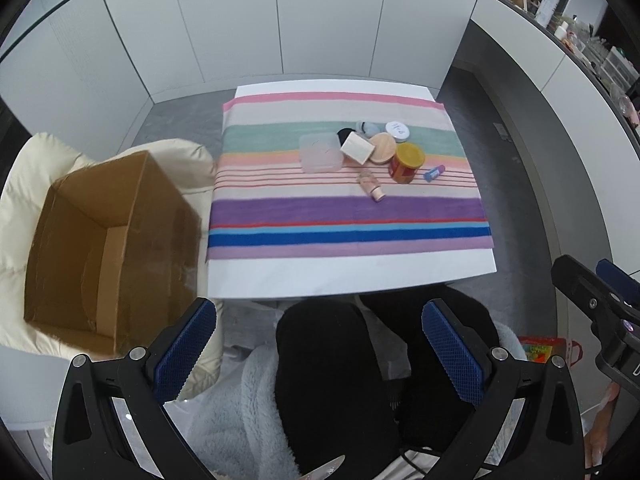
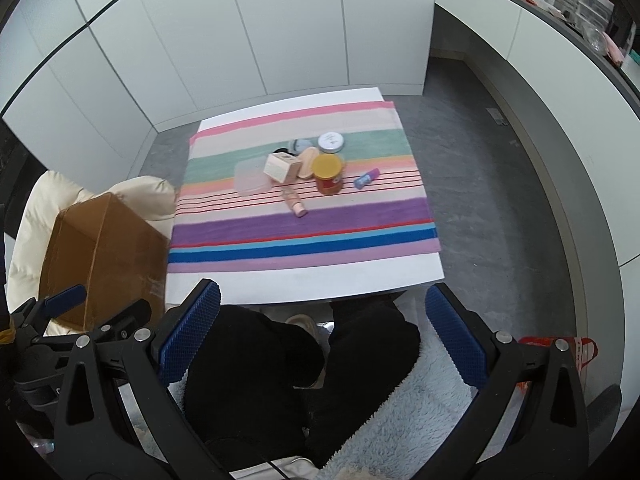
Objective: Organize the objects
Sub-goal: 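Move both tools toward the striped table with the items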
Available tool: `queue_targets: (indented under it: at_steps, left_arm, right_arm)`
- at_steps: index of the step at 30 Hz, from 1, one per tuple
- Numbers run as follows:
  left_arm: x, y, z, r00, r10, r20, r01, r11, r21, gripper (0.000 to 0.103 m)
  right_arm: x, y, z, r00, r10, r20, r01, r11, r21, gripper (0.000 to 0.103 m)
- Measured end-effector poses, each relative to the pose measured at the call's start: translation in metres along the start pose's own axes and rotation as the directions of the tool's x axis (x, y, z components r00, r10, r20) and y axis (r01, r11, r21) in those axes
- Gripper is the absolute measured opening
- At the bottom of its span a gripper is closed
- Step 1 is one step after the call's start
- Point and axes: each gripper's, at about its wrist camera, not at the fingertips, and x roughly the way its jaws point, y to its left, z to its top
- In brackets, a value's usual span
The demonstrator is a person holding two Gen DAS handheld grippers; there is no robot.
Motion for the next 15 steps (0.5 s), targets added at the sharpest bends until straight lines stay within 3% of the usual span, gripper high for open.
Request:
queue_targets:
  at_steps: [9, 15]
  left_arm:
    - [0.029, -0.014, 0.028, 1.000, -0.014, 0.014, 0.014, 1.000, 0.006, 0.103]
    - [0.058, -0.011, 0.049, 1.000, -0.007, 0.012, 0.007, 0.999, -0.037, 0.103]
  right_arm:
    - [0.027, -0.023, 0.017, 0.999, -0.036, -0.006, 0.036, 0.999, 0.020, 0.103]
    - [0.056, -0.040, 0.031, 0.998, -0.066, 0.015, 0.066, 0.997, 0.039, 0.103]
